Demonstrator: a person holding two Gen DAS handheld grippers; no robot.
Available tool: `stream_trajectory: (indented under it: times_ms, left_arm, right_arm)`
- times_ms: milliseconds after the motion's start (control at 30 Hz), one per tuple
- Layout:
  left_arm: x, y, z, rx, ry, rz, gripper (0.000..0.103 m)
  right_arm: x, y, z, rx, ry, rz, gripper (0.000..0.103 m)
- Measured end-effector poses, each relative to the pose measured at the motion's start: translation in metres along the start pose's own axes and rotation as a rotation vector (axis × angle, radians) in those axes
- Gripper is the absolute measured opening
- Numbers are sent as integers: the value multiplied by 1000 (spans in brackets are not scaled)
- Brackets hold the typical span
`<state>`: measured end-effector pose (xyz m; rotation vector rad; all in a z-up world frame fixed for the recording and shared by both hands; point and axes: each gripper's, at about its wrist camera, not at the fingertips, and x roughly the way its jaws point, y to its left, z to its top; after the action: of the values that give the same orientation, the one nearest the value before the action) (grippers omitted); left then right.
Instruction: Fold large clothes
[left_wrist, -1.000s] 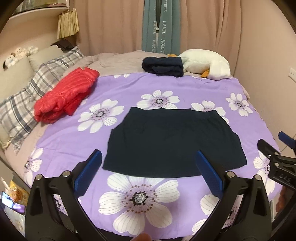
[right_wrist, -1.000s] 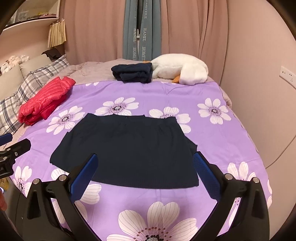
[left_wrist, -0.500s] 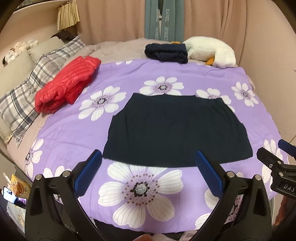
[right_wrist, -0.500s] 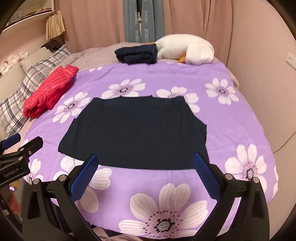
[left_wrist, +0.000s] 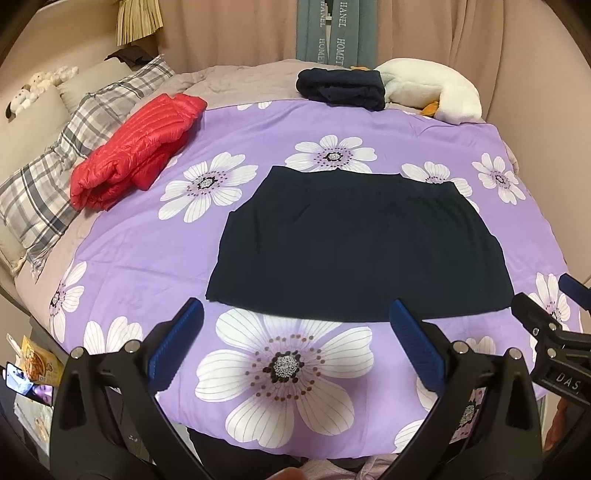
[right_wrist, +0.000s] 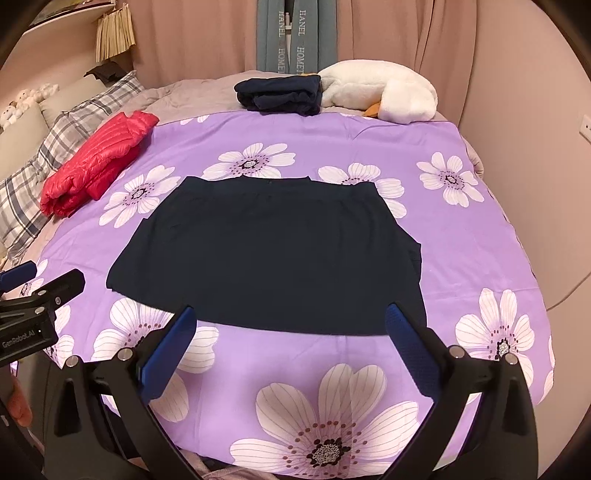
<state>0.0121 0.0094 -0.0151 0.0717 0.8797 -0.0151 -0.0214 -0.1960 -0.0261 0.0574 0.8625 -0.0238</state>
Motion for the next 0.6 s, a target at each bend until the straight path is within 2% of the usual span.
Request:
stream_trajectory:
  times_ms: [600]
  left_arm:
    - [3,-3,0,12,8,-1,101]
  right_arm:
    - [6,-5,0,14,8,-1,102]
